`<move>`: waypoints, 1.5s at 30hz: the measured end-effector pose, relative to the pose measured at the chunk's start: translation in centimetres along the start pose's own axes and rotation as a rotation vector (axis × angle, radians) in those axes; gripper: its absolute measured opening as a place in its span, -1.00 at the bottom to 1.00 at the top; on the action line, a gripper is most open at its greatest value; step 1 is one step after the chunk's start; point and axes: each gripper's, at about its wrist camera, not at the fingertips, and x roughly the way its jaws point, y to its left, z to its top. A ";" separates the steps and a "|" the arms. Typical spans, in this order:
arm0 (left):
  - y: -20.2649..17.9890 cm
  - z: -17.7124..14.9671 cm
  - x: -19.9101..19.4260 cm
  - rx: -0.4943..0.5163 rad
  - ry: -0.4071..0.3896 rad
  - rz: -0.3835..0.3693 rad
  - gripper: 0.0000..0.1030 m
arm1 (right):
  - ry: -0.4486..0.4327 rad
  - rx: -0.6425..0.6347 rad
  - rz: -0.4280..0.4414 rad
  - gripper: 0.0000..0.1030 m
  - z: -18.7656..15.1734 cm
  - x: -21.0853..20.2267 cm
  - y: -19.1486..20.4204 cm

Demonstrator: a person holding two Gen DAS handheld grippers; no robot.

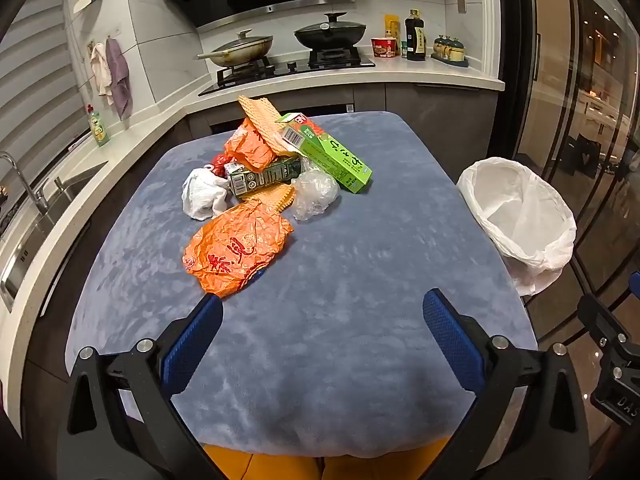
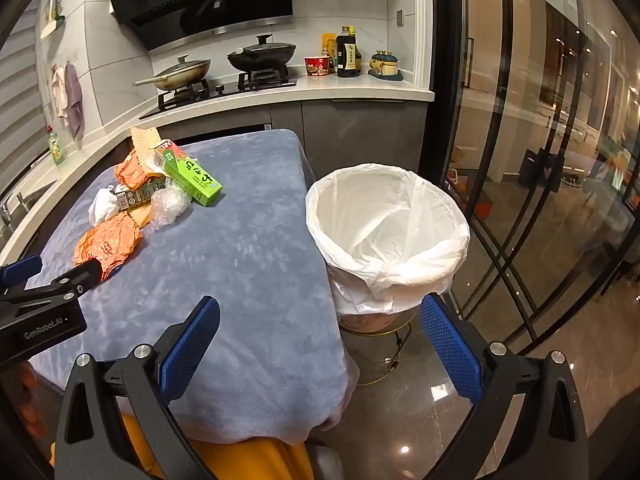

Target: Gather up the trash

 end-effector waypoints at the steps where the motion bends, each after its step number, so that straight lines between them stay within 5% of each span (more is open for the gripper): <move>1: 0.0 0.0 0.0 0.003 -0.002 0.004 0.86 | 0.000 -0.001 -0.001 0.87 0.0 0.0 0.0; 45: 0.2 0.1 -0.4 -0.009 0.002 0.026 0.86 | -0.025 -0.015 0.020 0.87 0.4 -0.2 -0.4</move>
